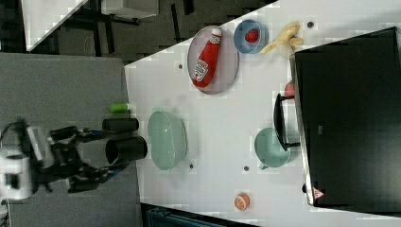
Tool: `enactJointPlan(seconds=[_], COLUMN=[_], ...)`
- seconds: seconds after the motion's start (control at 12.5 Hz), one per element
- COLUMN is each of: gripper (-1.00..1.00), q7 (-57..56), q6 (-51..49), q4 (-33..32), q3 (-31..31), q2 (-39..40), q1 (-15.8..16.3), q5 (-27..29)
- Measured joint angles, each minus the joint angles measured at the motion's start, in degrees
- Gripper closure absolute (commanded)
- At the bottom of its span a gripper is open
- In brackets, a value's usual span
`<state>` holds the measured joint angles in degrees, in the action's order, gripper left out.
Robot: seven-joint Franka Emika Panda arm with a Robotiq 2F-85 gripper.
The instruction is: Drag strainer left to right.
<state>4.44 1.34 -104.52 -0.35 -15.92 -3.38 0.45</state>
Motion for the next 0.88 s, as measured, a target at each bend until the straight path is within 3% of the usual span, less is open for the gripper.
enactJointPlan(seconds=[0.32, 0.56, 0.72, 0.88], gripper=[-1.0, -1.0, -1.0, -1.0], q7=[5.08, 18.19, 29.21, 41.19], q6=[-0.77, 0.87, 6.89, 12.45], q4=[3.36, 2.52, -0.45, -3.36], q3=[8.14, 19.17, 27.82, 32.24], q2=[0.85, 6.69, 11.51, 16.22], q1=[2.31, 4.95, 5.31, 7.52], q5=[0.11, 1.47, 1.7, 1.63])
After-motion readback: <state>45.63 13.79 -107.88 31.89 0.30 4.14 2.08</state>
